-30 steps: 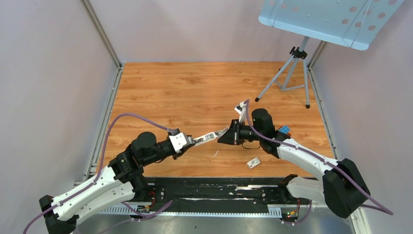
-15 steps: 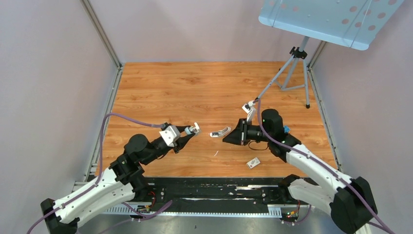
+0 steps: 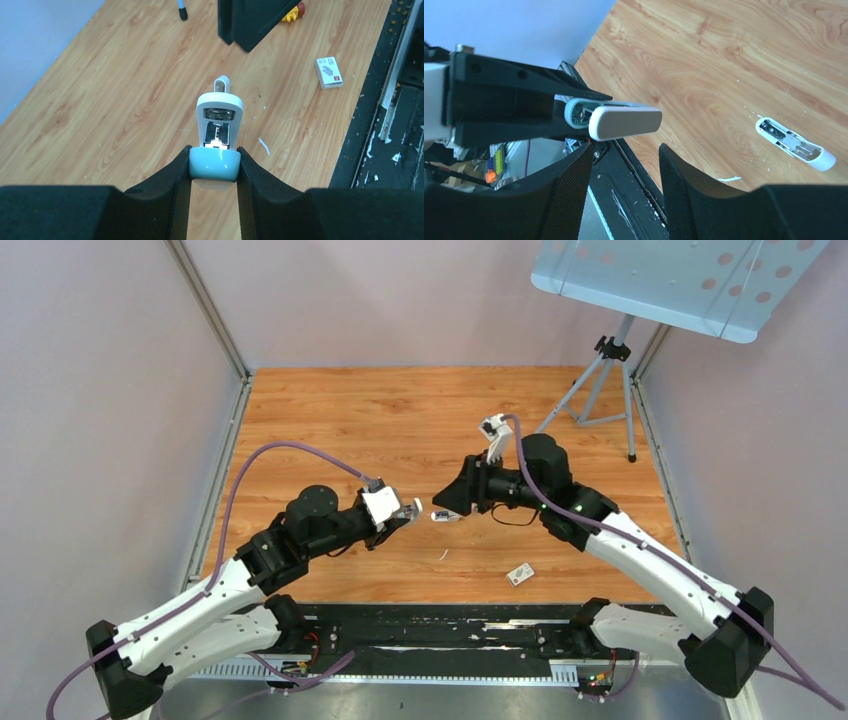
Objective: Load the staples into the stapler
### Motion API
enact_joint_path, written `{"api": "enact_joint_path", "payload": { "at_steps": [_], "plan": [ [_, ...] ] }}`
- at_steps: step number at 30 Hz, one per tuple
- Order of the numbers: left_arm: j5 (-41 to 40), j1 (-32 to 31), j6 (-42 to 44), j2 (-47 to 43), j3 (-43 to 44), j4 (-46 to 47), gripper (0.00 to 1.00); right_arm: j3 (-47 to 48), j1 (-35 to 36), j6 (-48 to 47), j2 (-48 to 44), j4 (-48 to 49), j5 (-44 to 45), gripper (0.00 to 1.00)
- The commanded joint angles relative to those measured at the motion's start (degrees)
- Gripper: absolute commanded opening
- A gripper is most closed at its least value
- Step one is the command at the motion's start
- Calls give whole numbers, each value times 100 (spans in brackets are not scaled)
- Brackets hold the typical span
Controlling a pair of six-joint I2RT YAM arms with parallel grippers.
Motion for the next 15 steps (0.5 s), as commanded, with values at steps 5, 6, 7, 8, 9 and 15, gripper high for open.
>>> {"api": "enact_joint_path", "payload": {
  "at_steps": [5, 6, 7, 8, 9, 15],
  "plan": [
    [-80, 34, 86, 273, 391, -537, 0, 861, 861, -9, 898, -520, 862, 53],
    [-107, 34, 83, 280, 388, -554, 0, 925, 916, 1, 990, -529, 926, 52],
    [-138, 30, 85, 274, 384, -562, 0, 988, 966, 3, 1114, -561, 986, 51],
    [-162, 33, 77, 256, 377, -560, 0, 1049, 1000, -2, 1175, -619, 1043, 49],
    [-192, 34, 68, 240, 368, -555, 0, 1112, 1032, -5, 1314, -705, 1109, 46],
    [-342, 34, 7, 159, 445, -629, 0, 1210, 1104, -12, 1761, -1162, 1312, 36]
  ]
}}
